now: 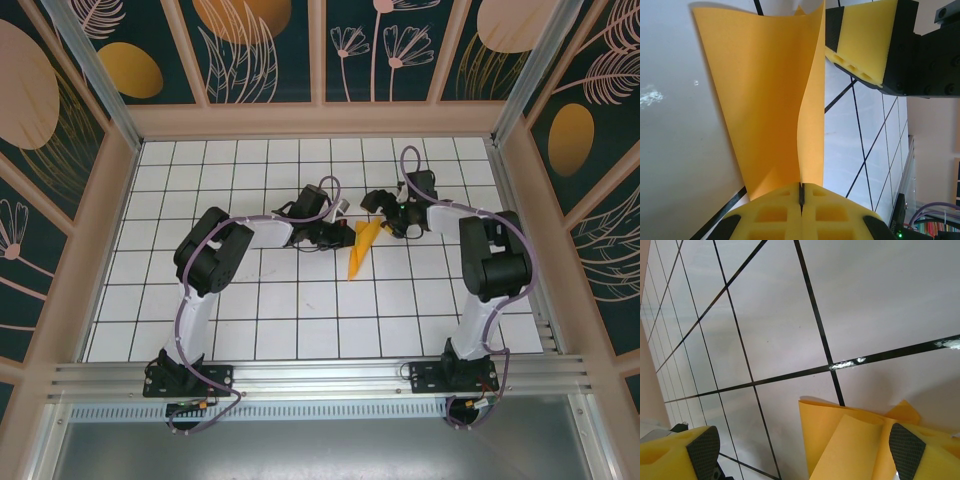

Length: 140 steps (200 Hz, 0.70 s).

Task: Fold a paper plane with a square sheet of paper (fold left side to right side)
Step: Fold the wing for the fifth time at the center of the table.

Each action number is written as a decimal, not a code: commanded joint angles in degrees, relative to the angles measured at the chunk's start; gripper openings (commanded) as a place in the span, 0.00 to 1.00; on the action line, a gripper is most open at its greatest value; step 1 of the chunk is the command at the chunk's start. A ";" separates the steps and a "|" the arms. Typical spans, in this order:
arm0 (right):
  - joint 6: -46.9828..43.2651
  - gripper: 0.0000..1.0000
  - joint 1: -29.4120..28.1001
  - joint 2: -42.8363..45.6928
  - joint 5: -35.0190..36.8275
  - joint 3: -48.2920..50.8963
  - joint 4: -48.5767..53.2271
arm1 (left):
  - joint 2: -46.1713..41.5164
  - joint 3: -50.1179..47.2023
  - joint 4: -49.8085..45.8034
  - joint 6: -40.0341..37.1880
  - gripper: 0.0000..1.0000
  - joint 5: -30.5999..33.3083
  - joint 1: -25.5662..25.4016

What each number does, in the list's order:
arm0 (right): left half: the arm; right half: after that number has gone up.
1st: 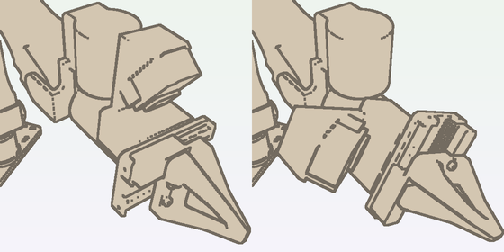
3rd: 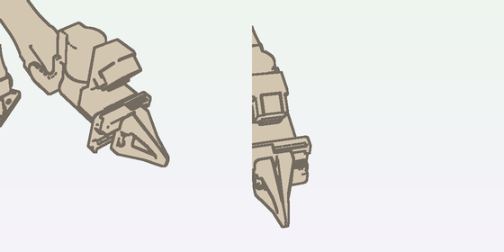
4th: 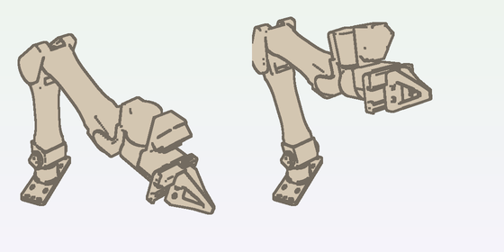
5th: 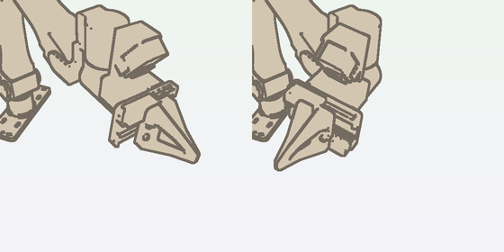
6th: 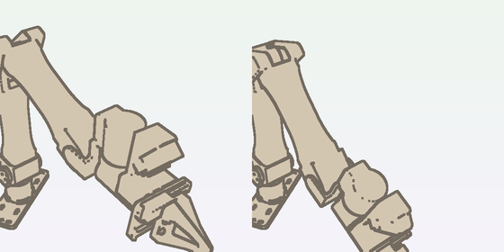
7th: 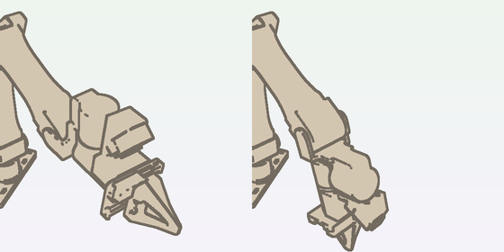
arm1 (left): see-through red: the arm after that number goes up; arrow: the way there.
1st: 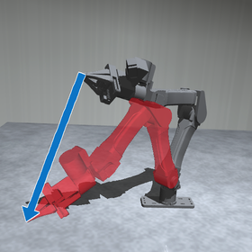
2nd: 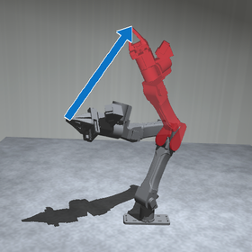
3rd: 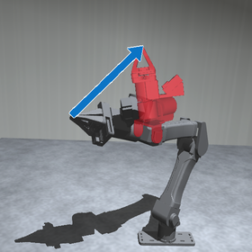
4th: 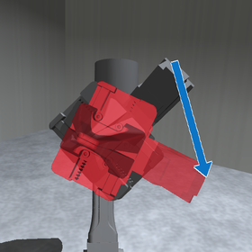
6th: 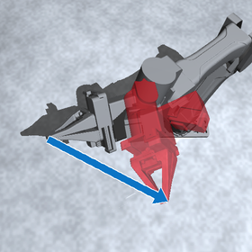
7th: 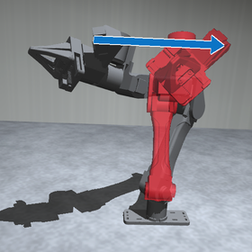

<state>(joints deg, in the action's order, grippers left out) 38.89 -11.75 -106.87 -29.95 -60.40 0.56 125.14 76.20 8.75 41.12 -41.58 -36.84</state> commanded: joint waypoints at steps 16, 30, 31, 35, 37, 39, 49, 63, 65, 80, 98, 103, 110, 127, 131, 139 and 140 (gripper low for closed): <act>-1.45 0.90 -0.59 -2.08 1.60 -2.35 2.69 | 0.63 0.34 0.89 -0.39 0.00 -1.21 0.32; -1.54 0.91 -0.66 -2.53 1.74 -2.61 2.96 | 0.63 0.43 0.91 -0.38 0.00 -1.29 0.37; -1.58 0.91 -0.69 -2.59 1.79 -2.70 2.96 | 0.67 0.43 0.91 -0.40 0.00 -1.25 0.37; -1.59 0.91 -0.77 -2.84 1.78 -2.77 3.04 | 0.59 0.44 0.87 -0.43 0.00 -1.33 0.41; -1.62 0.91 -0.81 -3.00 1.77 -2.83 3.13 | 0.60 0.37 0.90 -0.47 0.00 -1.40 0.38; -1.67 0.90 -0.84 -3.11 1.82 -2.87 3.24 | 0.62 0.46 0.85 -0.46 0.00 -1.44 0.37; -1.96 0.90 -0.93 -3.68 1.99 -3.33 4.02 | 0.63 0.75 0.54 -0.84 0.00 -1.44 0.38; -2.48 0.90 -1.12 -4.21 2.50 -3.82 5.19 | 0.70 1.71 -1.14 -2.07 0.00 -1.01 0.31; -2.50 0.91 -1.20 -4.26 2.57 -3.84 5.25 | 0.78 1.92 -1.47 -2.25 0.00 -0.93 0.40; -2.77 0.90 -1.27 -4.69 2.80 -3.93 5.86 | 1.03 3.08 -3.22 -3.60 0.00 -0.44 0.44; -3.03 0.91 -1.43 -5.02 2.80 -3.93 6.35 | 1.55 4.11 -4.63 -4.44 0.00 -0.26 0.45; -3.10 0.90 -1.47 -5.16 2.79 -3.93 6.39 | 1.68 4.36 -4.91 -4.63 0.00 -0.18 0.45; -3.12 0.91 -1.55 -5.20 2.75 -3.93 6.48 | 1.83 4.63 -5.29 -4.91 0.00 -0.09 0.43; -3.21 0.91 -1.70 -5.49 2.69 -3.93 6.45 | 2.19 5.22 -6.24 -5.56 0.00 0.17 0.53; -3.21 0.90 -1.74 -5.47 2.70 -3.93 6.48 | 2.25 5.26 -6.41 -5.69 0.00 0.13 0.54; -3.21 0.90 -1.81 -5.46 2.71 -3.98 6.42 | 2.33 5.43 -6.76 -5.99 0.00 0.22 0.54; -3.21 0.91 -1.80 -5.46 2.71 -4.00 6.45 | 2.36 5.48 -6.79 -6.02 0.00 0.20 0.50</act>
<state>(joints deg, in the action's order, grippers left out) 37.39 -12.53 -109.51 -28.49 -63.96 4.58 125.82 79.90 4.89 37.65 -41.54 -36.84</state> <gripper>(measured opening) 0.906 0.060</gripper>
